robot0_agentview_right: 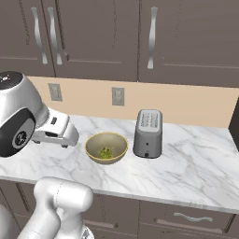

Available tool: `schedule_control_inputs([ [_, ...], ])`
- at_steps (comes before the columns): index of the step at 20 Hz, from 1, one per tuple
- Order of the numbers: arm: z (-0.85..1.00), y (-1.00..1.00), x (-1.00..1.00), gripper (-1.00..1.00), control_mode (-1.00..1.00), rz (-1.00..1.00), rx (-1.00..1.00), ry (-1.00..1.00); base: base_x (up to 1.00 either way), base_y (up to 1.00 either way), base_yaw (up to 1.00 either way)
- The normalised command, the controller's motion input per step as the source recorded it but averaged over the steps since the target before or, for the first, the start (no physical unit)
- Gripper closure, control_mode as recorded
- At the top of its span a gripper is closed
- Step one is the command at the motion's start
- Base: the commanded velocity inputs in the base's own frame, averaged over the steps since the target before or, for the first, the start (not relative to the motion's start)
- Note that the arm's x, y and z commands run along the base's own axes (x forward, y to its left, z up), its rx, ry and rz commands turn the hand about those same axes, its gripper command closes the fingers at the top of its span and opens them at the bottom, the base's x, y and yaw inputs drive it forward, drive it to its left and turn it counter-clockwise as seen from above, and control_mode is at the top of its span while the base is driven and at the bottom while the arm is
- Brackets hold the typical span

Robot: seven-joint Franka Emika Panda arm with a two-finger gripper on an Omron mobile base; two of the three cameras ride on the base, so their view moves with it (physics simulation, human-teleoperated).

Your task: Take the broccoli, lime, and pear from the freezer and place them in the bowl on the counter.

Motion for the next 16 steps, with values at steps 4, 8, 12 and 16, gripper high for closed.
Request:
schedule_control_inputs([
  [4, 0.62, 0.00, -0.60, -1.00, -1.00, 0.00, 0.00, 0.00, 0.00, 0.00, 0.00],
  [8, 0.43, 0.00, -0.48, -1.00, -1.00, 0.00, 0.00, 0.00, 0.00, 0.00, 0.00],
  [12, 0.31, 0.00, -0.41, -1.00, -1.00, 0.00, -0.01, 0.00, 0.00, 0.00, 0.00],
  [16, 0.09, 0.00, -0.17, -1.00, 1.00, 0.00, 0.00, 0.00, -0.08, 0.00, 0.00],
])
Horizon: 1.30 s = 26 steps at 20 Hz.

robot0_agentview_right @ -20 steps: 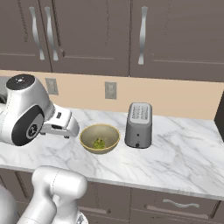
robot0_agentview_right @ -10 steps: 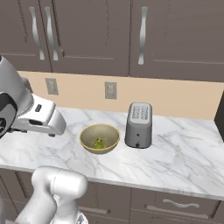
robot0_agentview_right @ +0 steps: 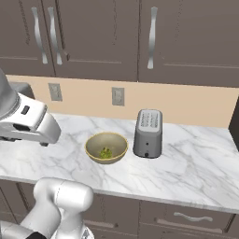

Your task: Take the broccoli, lime, and pear from the freezer and place them in the bowl on the counter.

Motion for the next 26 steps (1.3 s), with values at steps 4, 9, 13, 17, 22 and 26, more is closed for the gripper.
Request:
schedule_control_inputs([
  [4, 0.00, 0.00, 0.00, -1.00, 1.00, 0.00, 0.00, 0.00, -0.52, 0.41, 0.01],
  [9, 0.00, 0.00, 0.00, -1.00, 1.00, 0.00, 0.00, 0.00, -0.31, 0.72, 0.55],
  [13, 0.00, 0.00, 0.00, -1.00, 1.00, 0.00, 0.00, 0.00, -0.07, 0.24, 0.99],
  [17, 0.00, 0.00, 0.00, -1.00, 1.00, 0.00, 0.00, 0.00, -0.07, 0.01, 1.00],
  [22, 0.00, 0.00, 0.00, -1.00, 1.00, 0.00, 0.00, 0.00, -0.08, 0.00, 1.00],
  [26, 0.00, 0.00, 0.00, -1.00, 1.00, 0.00, 0.00, 0.00, -0.14, 0.00, 1.00],
])
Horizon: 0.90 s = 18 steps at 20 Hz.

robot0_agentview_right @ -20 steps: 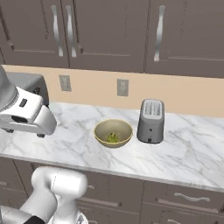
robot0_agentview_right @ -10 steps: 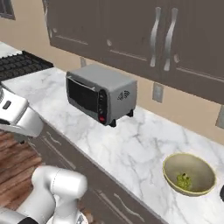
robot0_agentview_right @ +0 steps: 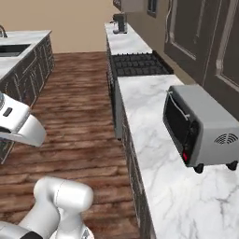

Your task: Take the broccoli, lime, and pear from the freezer and place them in the bowl on the counter.

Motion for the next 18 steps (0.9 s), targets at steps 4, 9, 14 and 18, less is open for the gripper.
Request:
schedule_control_inputs([
  [4, 0.00, 0.00, 0.00, -1.00, 1.00, 0.00, 0.00, 0.00, -0.12, 0.00, 1.00],
  [9, 0.00, 0.00, 0.00, -1.00, 1.00, 0.00, 0.00, 0.00, 0.01, 0.00, 1.00],
  [14, 0.00, 0.00, 0.00, -1.00, 1.00, 0.00, 0.00, 0.00, 0.41, -0.05, 0.94],
  [18, 0.00, 0.00, 0.00, -1.00, 1.00, 0.00, 0.00, 0.00, 0.72, -0.09, 0.86],
])
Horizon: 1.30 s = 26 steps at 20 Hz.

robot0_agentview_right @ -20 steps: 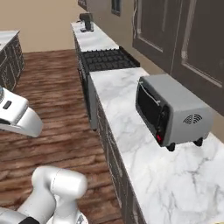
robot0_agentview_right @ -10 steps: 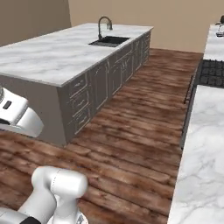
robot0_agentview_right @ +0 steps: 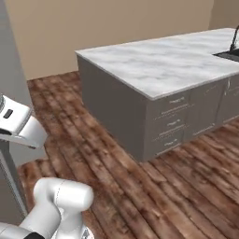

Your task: Take the broccoli, lime, and pear from the freezer and place them in the bowl on the counter.

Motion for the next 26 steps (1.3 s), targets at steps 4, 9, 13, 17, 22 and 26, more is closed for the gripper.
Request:
schedule_control_inputs([
  [4, 0.00, 0.00, 0.00, -1.00, 1.00, 0.00, 0.00, 0.00, 1.00, -0.24, 0.70],
  [9, 0.00, 0.00, 0.00, -1.00, 1.00, 0.00, 0.00, 0.00, 1.00, -0.40, 0.60],
  [13, 0.00, 0.00, 0.00, -1.00, 1.00, 0.00, 0.00, 0.00, 1.00, -0.43, 0.60],
  [17, 0.00, 0.00, 0.00, -1.00, 1.00, 0.00, 0.00, 0.00, 0.94, -0.10, 0.67],
  [22, 0.00, 0.00, 0.00, -1.00, 1.00, 0.00, 0.00, 0.00, 0.70, 0.00, 0.71],
  [26, 0.00, 0.00, 0.00, -1.00, 1.00, 0.00, 0.00, 0.00, 0.69, -0.44, 0.55],
])
